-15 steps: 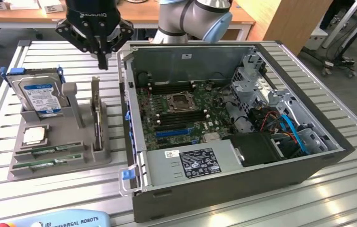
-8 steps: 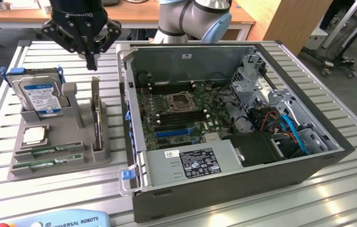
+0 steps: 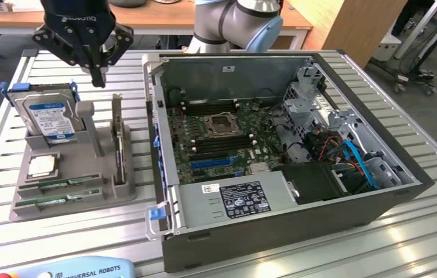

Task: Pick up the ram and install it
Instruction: 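Reach for the ram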

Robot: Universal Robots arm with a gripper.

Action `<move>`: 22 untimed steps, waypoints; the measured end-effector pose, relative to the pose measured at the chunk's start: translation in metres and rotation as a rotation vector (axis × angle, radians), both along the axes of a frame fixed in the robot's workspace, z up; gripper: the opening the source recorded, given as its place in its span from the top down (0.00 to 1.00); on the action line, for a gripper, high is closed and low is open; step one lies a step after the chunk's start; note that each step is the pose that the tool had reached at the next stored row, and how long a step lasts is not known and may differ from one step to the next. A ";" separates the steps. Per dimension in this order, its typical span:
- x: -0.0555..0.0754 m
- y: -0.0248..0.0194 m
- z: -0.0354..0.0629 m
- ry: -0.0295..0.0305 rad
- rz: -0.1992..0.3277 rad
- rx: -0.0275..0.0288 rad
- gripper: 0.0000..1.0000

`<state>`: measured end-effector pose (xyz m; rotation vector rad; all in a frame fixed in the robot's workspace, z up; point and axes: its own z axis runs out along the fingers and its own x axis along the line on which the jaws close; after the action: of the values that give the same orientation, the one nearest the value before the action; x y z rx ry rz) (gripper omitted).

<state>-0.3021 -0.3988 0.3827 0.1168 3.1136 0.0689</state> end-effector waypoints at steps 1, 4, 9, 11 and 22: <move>-0.002 0.0000 -0.0002 0.0000 0.000 0.0000 0.90; -0.008 0.0000 -0.0008 0.0000 0.000 0.0000 0.90; -0.020 0.0000 -0.0014 0.0000 0.000 0.0000 0.90; -0.025 0.0000 -0.0018 0.0000 0.000 0.0000 0.90; -0.055 0.0000 -0.0035 0.0000 0.000 0.0000 0.90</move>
<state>-0.3576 -0.3989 0.3792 0.1167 3.1136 0.0689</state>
